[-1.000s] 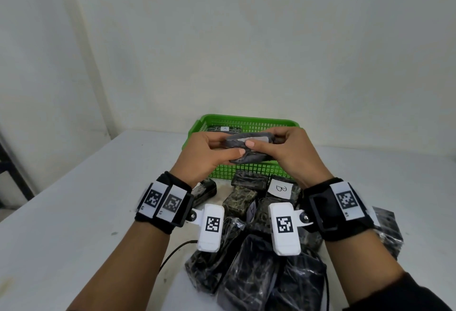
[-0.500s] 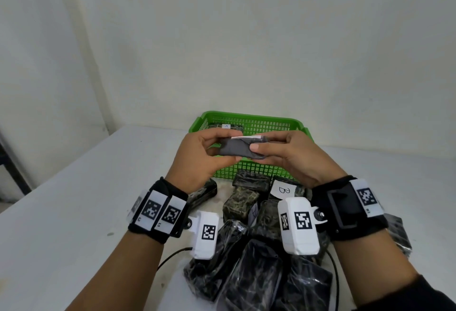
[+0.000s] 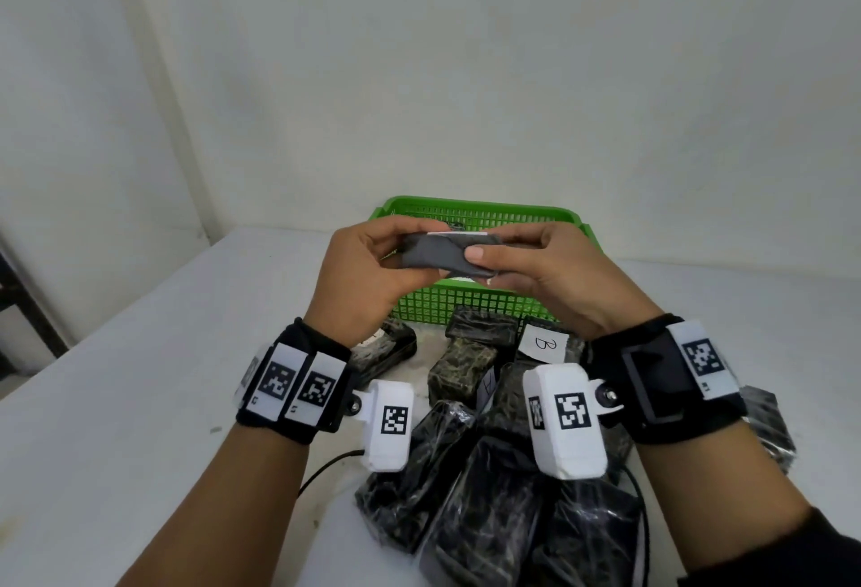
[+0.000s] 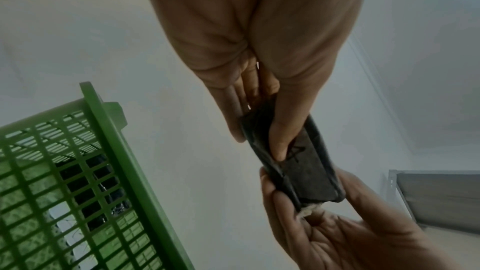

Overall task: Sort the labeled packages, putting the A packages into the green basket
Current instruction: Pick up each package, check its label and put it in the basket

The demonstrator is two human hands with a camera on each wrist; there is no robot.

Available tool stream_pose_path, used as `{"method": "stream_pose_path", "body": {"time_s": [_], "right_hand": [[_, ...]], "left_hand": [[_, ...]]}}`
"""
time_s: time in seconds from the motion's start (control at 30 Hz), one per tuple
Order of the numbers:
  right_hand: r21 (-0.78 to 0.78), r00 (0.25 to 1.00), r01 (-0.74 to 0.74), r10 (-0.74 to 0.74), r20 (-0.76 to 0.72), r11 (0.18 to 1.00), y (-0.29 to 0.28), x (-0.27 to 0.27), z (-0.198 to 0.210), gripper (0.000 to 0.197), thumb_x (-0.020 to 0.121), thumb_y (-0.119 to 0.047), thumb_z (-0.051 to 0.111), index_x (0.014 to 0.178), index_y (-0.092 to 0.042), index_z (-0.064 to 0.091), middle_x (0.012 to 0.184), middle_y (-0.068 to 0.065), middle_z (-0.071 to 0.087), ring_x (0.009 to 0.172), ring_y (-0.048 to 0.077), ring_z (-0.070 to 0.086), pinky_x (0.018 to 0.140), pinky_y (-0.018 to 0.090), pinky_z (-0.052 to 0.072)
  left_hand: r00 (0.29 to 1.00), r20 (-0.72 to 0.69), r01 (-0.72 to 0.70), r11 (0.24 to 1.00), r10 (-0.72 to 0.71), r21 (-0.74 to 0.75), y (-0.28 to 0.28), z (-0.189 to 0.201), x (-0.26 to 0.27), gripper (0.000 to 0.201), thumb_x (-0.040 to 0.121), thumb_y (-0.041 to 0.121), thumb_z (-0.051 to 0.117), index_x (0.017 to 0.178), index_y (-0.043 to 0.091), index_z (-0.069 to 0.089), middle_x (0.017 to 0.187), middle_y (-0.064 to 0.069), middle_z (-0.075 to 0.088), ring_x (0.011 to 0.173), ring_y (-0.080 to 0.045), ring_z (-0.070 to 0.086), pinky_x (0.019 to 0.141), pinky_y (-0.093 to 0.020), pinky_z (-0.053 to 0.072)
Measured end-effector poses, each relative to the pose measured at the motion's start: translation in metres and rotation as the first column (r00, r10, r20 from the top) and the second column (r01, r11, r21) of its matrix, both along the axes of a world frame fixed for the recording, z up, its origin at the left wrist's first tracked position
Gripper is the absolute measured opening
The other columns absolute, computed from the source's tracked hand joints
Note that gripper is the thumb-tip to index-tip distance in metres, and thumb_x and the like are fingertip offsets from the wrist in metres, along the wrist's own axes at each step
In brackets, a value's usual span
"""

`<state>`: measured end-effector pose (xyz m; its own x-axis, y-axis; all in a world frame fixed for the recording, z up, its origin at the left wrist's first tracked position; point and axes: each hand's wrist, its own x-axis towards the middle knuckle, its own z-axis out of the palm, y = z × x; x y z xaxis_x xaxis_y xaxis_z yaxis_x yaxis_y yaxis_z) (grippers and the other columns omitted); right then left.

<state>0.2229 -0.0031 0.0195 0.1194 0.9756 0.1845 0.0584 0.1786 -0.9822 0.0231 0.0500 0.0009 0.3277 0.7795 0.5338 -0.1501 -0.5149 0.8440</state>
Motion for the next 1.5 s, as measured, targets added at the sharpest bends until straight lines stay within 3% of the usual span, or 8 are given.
{"method": "stream_pose_path", "body": {"time_s": [0.13,0.33,0.63,0.87,1.07,1.23,1.37,1.5], "right_hand": [[0.028,1.000,-0.002,0.001,0.020,1.000,-0.003,0.004,0.003,0.051,0.050,-0.030,0.091,0.094,-0.011,0.077,0.089,0.002,0.079,0.081,0.014,0.076,0.068,0.018,0.058],[0.040,0.999,0.000,-0.001,0.039,0.999,-0.005,-0.007,0.003,0.030,0.060,-0.029,0.093,0.085,-0.014,0.084,0.095,0.013,0.082,0.092,0.026,0.078,0.096,0.043,0.060],[0.007,0.998,-0.051,0.051,0.033,0.999,-0.008,0.002,0.006,0.040,0.056,-0.021,0.087,0.094,-0.011,0.078,0.096,0.008,0.080,0.084,0.020,0.077,0.077,0.025,0.064],[0.009,0.999,-0.021,0.021,0.036,1.000,-0.007,0.000,0.005,0.048,0.055,-0.028,0.089,0.099,-0.009,0.079,0.107,0.017,0.079,0.101,0.032,0.077,0.097,0.045,0.059],[0.136,0.995,-0.033,0.021,0.094,0.990,-0.014,0.006,0.010,0.049,0.063,-0.024,0.088,0.111,-0.017,0.077,0.116,0.009,0.079,0.108,0.029,0.076,0.099,0.043,0.058],[-0.006,0.990,-0.088,0.088,0.109,0.996,-0.012,0.005,0.008,0.062,0.061,-0.028,0.087,0.119,-0.012,0.072,0.119,0.007,0.078,0.110,0.027,0.075,0.097,0.041,0.061],[-0.104,0.984,-0.150,0.138,-0.114,0.983,-0.011,0.000,0.010,0.043,0.080,-0.020,0.076,0.116,0.002,0.070,0.111,0.016,0.078,0.092,0.024,0.078,0.083,0.031,0.065],[-0.060,0.994,-0.041,0.034,-0.105,0.997,-0.010,-0.001,0.007,0.025,0.092,-0.008,0.072,0.112,0.006,0.071,0.109,0.018,0.077,0.089,0.023,0.077,0.078,0.032,0.066]], "left_hand": [[1.000,0.031,0.005,1.000,-0.005,0.006,-0.002,0.001,0.001,0.045,0.065,-0.017,0.080,0.103,0.005,0.072,0.104,-0.017,0.074,0.100,-0.022,0.072,0.082,-0.024,0.058],[0.999,-0.023,0.032,0.999,-0.031,0.033,-0.011,0.000,0.008,0.044,0.066,-0.013,0.082,0.105,0.004,0.072,0.103,-0.010,0.076,0.098,-0.016,0.073,0.082,-0.023,0.058],[1.000,0.015,-0.022,1.000,0.021,0.004,-0.006,0.000,0.003,0.044,0.064,-0.015,0.082,0.102,0.004,0.072,0.102,-0.012,0.075,0.098,-0.017,0.073,0.081,-0.021,0.057],[1.000,-0.001,0.002,1.000,-0.002,0.018,-0.007,0.001,0.004,0.044,0.065,-0.016,0.081,0.103,0.005,0.071,0.104,-0.012,0.074,0.098,-0.013,0.072,0.082,-0.022,0.057],[0.992,-0.052,0.111,0.989,-0.117,-0.093,-0.009,0.005,-0.002,0.061,0.071,0.012,0.083,0.129,0.013,0.063,0.121,-0.003,0.072,0.112,-0.017,0.069,0.096,-0.032,0.055],[0.998,-0.028,0.056,0.996,-0.058,-0.070,-0.008,0.003,-0.003,0.053,0.072,-0.004,0.082,0.121,0.006,0.066,0.116,-0.006,0.073,0.108,-0.016,0.070,0.090,-0.027,0.057],[0.994,-0.028,0.100,0.993,-0.102,-0.066,-0.006,0.001,-0.003,0.054,0.069,-0.012,0.081,0.118,0.005,0.065,0.117,-0.010,0.071,0.110,-0.019,0.069,0.091,-0.031,0.057],[0.992,-0.026,0.122,0.990,-0.124,-0.074,-0.008,0.000,-0.001,0.056,0.068,-0.012,0.081,0.119,0.005,0.064,0.117,-0.011,0.071,0.110,-0.020,0.070,0.091,-0.033,0.058]]}}
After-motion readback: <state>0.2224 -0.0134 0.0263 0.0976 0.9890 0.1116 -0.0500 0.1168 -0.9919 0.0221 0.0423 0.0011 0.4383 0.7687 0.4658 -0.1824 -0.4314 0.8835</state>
